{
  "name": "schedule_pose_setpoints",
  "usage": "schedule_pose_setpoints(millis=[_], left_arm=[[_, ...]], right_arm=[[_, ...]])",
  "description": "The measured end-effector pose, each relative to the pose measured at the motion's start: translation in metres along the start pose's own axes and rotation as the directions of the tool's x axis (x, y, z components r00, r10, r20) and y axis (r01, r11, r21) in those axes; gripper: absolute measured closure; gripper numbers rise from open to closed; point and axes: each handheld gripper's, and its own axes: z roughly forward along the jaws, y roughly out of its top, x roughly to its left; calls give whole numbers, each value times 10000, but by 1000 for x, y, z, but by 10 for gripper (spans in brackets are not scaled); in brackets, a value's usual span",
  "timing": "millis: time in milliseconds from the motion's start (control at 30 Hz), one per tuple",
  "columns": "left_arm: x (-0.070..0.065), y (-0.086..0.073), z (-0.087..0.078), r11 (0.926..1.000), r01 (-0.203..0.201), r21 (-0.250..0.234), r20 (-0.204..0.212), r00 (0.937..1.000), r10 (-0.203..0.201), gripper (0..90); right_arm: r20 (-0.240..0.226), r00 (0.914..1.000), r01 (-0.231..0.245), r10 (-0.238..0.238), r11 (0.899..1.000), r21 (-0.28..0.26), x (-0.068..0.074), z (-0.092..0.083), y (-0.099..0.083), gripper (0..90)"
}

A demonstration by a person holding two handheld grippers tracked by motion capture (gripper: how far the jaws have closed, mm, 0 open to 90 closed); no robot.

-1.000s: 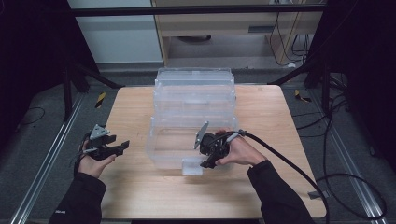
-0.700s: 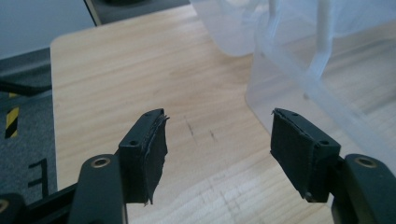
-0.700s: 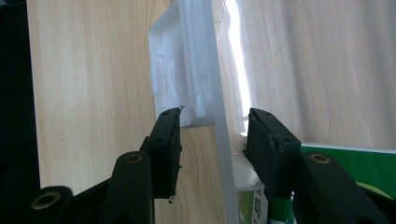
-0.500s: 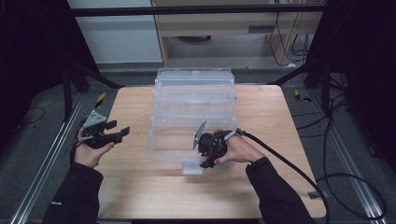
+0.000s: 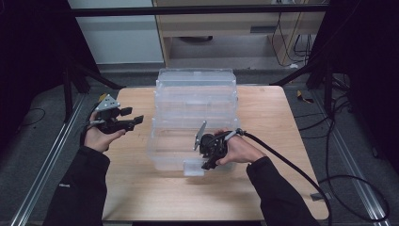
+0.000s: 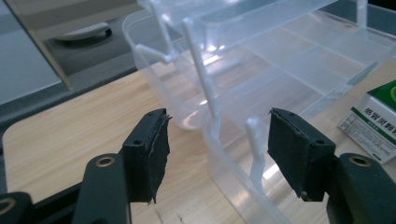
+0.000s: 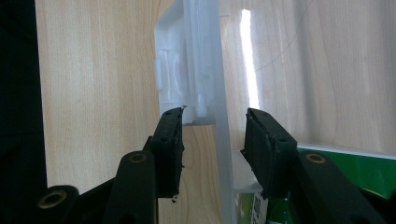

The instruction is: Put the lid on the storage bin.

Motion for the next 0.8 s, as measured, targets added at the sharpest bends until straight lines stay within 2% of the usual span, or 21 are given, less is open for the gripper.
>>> schedule_pose_setpoints(millis=[233, 300, 500, 567, 700, 800], left_arm=[[-2, 24, 7, 9973, -727, 64, 482, 9962, 723, 380], [-3, 31, 9, 9968, -801, 43, 671, 9946, 796, 387], [-6, 49, 17, 9902, -1390, 118, 1160, 9838, 1367, 394], [-6, 55, 19, 9872, -1590, 159, 1247, 9799, 1558, 397], [-5, 68, 23, 9761, -2148, 323, 1402, 9680, 2084, 401], [-5, 75, 27, 9659, -2546, 479, 1583, 9567, 2443, 407]], right_arm=[[2, 10000, 36, -36, 10000, 31, 0, 0, 0, 580], [14, 10000, 59, -59, 10000, 21, 0, 0, 0, 580], [13, 10000, 53, -53, 9999, 94, 1, 0, 1, 580], [18, 10000, 74, -75, 9999, 118, 1, 0, 1, 580], [73, 9998, 161, -162, 9998, 127, 2, 0, 1, 580], [72, 9998, 162, -163, 9998, 133, 2, 0, 1, 580]])
